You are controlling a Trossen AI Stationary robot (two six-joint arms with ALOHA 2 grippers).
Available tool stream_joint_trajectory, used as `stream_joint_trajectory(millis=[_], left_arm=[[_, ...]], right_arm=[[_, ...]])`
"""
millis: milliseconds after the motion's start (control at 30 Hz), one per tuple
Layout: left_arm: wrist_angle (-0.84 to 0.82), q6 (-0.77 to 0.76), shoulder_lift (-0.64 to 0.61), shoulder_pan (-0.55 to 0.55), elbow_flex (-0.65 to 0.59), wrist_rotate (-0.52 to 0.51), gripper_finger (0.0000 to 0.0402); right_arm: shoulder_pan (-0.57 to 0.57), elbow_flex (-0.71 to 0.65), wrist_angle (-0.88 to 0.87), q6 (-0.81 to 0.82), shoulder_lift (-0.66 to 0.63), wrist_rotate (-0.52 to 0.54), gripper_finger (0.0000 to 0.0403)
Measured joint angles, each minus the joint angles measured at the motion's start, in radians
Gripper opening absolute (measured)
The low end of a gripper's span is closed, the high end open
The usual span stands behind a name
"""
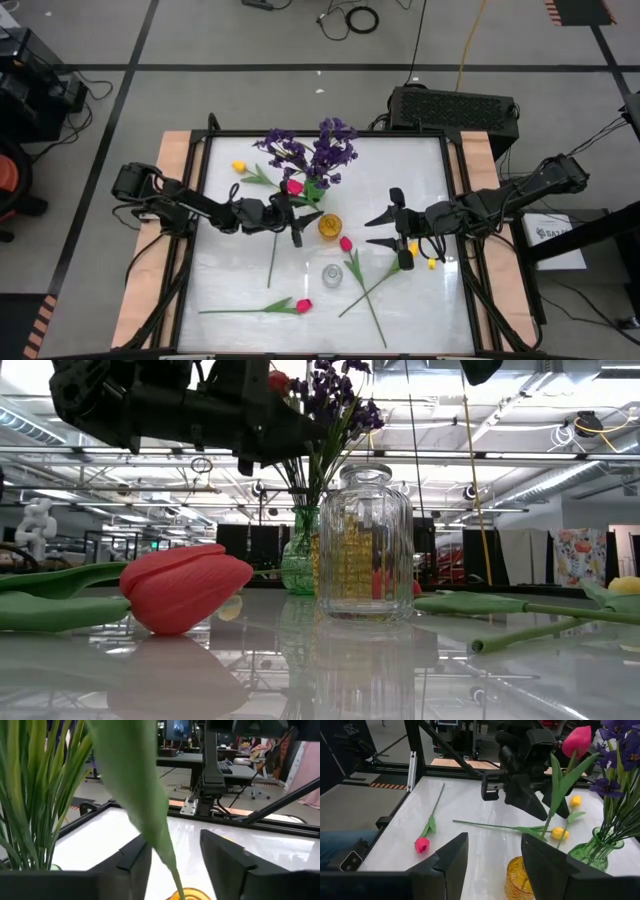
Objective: Sort flowers into vase by color
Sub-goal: Put the top right pink flower into the yellow vase, then put the right pink flower into the yellow vase
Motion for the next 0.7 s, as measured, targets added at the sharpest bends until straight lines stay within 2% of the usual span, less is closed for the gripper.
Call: stream_joint_trajectory(millis=[200,500,700], left_arm=[[-0.108,-0.001,-0.041,-0.001,0.0,0.005,0.0206],[-0.447,-0.031,-0.242,-0.001,0.0,0.011,0.0213],[-0.763,-0.121,-0.375,-0.001,0.0,0.032,0.0213]], right_arm=[[0.0,0.0,-0.004,0.013,0.0,0.0,0.0176],[0.0,-0.001,-0.021,0.045,0.0,0.0,0.0176],[0.002,-0.001,-0.049,0.151,0.014,0.0,0.0175]])
